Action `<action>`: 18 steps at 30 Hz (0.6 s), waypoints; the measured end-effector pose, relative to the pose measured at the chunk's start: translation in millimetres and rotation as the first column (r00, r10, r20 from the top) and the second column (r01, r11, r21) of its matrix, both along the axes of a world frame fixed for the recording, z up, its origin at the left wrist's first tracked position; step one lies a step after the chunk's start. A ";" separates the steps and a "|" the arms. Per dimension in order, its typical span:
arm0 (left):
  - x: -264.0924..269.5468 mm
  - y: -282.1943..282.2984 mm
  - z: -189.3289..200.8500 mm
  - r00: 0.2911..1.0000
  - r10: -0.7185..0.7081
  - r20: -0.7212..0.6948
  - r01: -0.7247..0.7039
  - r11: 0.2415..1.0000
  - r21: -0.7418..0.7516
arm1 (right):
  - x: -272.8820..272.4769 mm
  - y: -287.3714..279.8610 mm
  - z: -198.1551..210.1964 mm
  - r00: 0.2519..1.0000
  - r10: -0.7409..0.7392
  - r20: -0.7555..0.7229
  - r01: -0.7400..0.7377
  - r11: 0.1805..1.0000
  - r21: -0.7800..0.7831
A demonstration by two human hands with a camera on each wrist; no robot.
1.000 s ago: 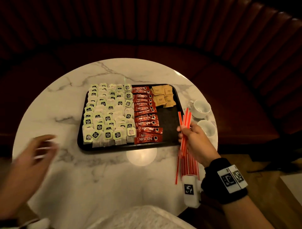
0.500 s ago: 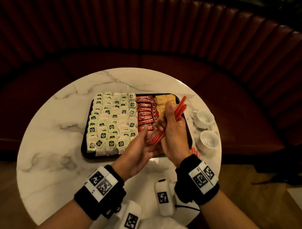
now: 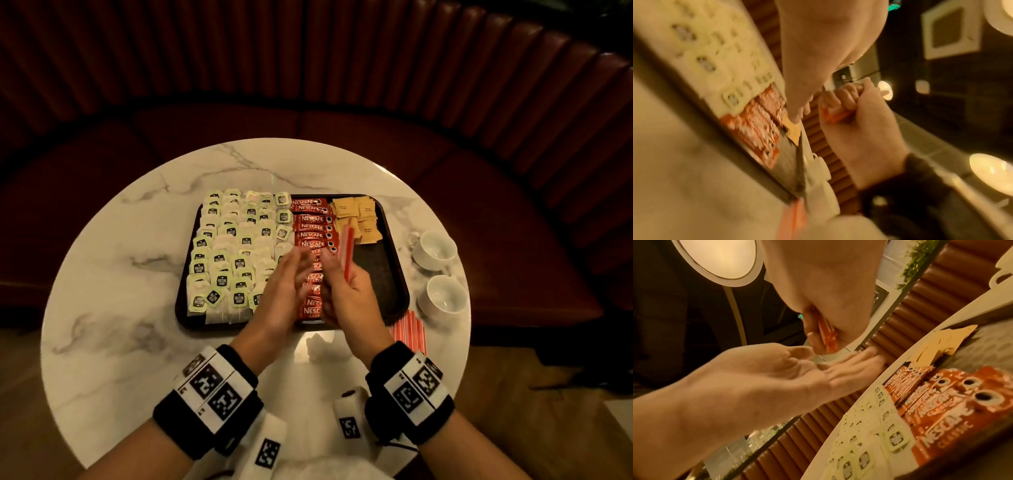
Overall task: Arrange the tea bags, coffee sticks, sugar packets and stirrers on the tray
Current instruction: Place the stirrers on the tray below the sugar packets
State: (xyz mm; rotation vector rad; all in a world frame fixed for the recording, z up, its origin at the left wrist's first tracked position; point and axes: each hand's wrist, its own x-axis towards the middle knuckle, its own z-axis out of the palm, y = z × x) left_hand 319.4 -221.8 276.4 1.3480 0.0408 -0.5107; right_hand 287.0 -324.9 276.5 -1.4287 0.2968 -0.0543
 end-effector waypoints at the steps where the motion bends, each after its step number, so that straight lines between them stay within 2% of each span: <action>1: 1.8 3.8 3.4 0.991 -0.007 0.133 -0.001 0.998 0.059 | -2.8 -1.7 -3.5 0.998 0.049 -0.031 -0.051 0.997 -0.066; 4: 4.2 9.6 4.8 0.921 -0.108 0.373 0.040 0.982 0.186 | -12.5 -1.6 -13.4 0.977 0.153 -0.150 -0.181 0.964 -0.196; 7: -3.0 8.4 1.6 0.858 -0.241 0.454 0.074 0.932 0.354 | -15.4 -1.5 -20.2 0.958 0.194 -0.209 -0.232 0.957 -0.175; 10: -4.3 9.5 -6.1 0.848 -0.317 0.425 0.105 0.886 0.451 | -16.4 -4.6 -21.4 0.937 0.227 -0.264 -0.257 0.963 -0.083; 13: -1.5 22.9 -11.7 0.839 -0.384 0.385 0.160 0.852 0.499 | -15.1 -14.8 -24.3 0.912 0.253 -0.323 -0.290 0.955 -0.069; 16: 1.7 57.1 -25.3 0.832 -0.434 0.346 0.163 0.786 0.596 | -2.0 -39.7 -32.6 0.904 0.129 -0.408 -0.182 0.979 -0.093; 18: 3.6 91.8 -34.2 0.854 -0.372 0.365 0.082 0.788 0.610 | 13.1 -62.9 -43.0 0.898 0.014 -0.440 -0.062 0.994 -0.093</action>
